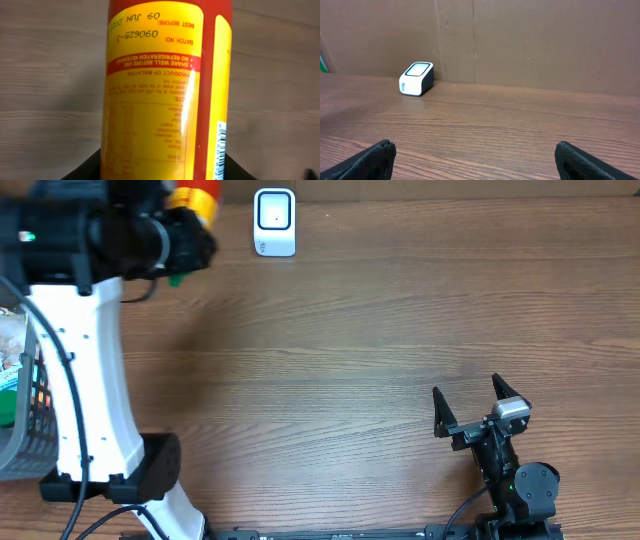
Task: Scan the item barcode
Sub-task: 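Lift the sauce bottle out of the basket toward the table centre, then set the sauce bottle upright on the table and open the left gripper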
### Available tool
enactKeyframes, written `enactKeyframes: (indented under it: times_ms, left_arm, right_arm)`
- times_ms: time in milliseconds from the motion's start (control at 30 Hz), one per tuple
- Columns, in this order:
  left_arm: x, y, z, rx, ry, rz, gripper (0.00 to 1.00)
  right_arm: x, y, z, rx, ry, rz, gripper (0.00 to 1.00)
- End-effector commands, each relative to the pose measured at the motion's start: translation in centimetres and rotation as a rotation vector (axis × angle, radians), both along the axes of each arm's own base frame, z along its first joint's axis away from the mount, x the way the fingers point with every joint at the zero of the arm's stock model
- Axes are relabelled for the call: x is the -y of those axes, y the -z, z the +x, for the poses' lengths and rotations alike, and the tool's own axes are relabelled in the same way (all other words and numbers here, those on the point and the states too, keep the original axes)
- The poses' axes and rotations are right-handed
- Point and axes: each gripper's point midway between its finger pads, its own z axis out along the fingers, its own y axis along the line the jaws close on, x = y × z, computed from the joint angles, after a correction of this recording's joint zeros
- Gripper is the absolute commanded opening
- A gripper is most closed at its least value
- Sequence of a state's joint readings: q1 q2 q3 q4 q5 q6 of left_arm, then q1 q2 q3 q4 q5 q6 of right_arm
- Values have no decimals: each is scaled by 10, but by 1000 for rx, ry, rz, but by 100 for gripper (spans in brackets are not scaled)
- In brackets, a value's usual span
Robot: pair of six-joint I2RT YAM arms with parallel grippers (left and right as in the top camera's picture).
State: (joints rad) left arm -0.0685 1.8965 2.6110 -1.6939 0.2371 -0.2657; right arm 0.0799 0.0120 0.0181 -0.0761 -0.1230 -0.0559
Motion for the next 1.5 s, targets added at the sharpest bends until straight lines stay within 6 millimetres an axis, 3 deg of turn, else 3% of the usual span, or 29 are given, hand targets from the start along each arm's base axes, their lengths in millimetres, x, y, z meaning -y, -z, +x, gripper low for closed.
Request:
enactKeyframes:
  times_ms: [0,200,500,767,1133,1300,1467]
  left_arm:
    - [29,-8,-9,-11,-6,-84,4]
    - [48,2,-13,-34,38,-36,4]
    - [55,99,-33,-394,63,-6,4]
    - [46,177,-75,-704,59,55,6]
    - [46,238,-143,-1020,133,50,4]
    - [46,257,-135,-983,121,37,5]
    - [49,262,-120,-915,124,28,18]
  right_arm:
    - [2,2,1,3,13,3,100]
    - [2,2,1,3,13,3,100]
    - [2,2,1,3,13,3,100]
    - [2,2,1,3,13,3,100]
    - [2,2,1,3,13,3,100]
    - [2,2,1,3,13,3,100]
    - [2,2,1,3,13,3,100]
